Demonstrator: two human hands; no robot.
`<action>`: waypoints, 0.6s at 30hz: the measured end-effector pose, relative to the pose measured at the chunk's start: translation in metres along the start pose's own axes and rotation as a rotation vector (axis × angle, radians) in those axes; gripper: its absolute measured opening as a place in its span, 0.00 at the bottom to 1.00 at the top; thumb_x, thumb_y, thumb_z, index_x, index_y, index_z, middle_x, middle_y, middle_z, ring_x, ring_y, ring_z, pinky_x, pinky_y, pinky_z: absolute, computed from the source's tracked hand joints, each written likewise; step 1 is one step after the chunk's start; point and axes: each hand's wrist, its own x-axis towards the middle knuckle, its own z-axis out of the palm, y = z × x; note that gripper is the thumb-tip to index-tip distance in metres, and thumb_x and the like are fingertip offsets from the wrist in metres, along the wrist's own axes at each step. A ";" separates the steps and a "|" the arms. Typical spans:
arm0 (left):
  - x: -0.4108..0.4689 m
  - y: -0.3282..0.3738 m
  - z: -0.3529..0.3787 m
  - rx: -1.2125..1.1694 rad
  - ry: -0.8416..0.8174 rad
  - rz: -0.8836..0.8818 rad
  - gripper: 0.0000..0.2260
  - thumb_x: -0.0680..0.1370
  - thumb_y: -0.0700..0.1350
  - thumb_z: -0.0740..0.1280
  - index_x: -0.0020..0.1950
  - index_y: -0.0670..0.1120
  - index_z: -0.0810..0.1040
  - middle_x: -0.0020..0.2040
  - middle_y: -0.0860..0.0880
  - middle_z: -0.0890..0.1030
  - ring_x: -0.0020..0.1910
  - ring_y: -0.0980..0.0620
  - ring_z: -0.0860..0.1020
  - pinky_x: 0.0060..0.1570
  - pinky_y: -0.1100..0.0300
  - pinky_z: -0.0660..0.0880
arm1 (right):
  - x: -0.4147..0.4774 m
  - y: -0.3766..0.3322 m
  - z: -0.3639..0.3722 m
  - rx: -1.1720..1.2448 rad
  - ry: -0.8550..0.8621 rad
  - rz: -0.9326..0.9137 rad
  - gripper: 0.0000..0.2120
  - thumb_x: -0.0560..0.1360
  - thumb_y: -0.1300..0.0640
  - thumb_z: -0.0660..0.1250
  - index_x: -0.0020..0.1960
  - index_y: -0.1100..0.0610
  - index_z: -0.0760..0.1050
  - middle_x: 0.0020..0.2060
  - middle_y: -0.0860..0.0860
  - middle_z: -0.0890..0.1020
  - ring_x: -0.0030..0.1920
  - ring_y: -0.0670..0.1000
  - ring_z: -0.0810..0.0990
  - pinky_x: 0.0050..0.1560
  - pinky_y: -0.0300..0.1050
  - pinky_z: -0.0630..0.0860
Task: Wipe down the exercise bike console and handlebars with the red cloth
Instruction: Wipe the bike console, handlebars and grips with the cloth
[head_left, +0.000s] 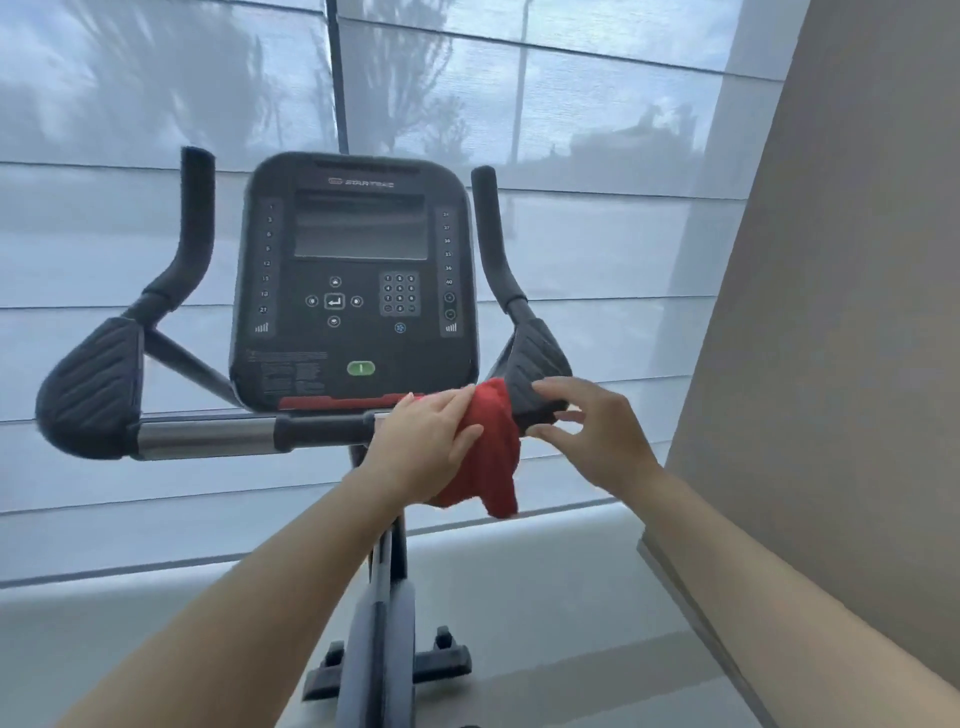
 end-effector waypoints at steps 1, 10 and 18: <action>0.004 0.004 0.001 0.041 -0.027 -0.025 0.27 0.79 0.59 0.53 0.76 0.49 0.56 0.72 0.51 0.68 0.70 0.50 0.66 0.70 0.48 0.58 | -0.002 0.006 -0.010 -0.002 0.006 0.001 0.23 0.66 0.61 0.77 0.59 0.56 0.78 0.53 0.41 0.77 0.51 0.39 0.76 0.49 0.25 0.73; 0.023 0.031 0.002 0.181 -0.046 -0.171 0.27 0.76 0.65 0.51 0.68 0.49 0.66 0.59 0.47 0.77 0.55 0.43 0.76 0.54 0.50 0.70 | -0.009 0.030 -0.032 -0.019 -0.060 -0.048 0.20 0.71 0.63 0.71 0.62 0.55 0.76 0.60 0.49 0.79 0.60 0.46 0.76 0.55 0.28 0.71; -0.010 -0.013 -0.010 0.166 -0.019 -0.381 0.21 0.78 0.61 0.49 0.62 0.50 0.69 0.60 0.48 0.76 0.63 0.44 0.72 0.68 0.40 0.55 | -0.017 0.015 -0.002 -0.064 -0.147 -0.082 0.20 0.73 0.59 0.70 0.64 0.57 0.74 0.65 0.51 0.75 0.67 0.49 0.72 0.66 0.34 0.63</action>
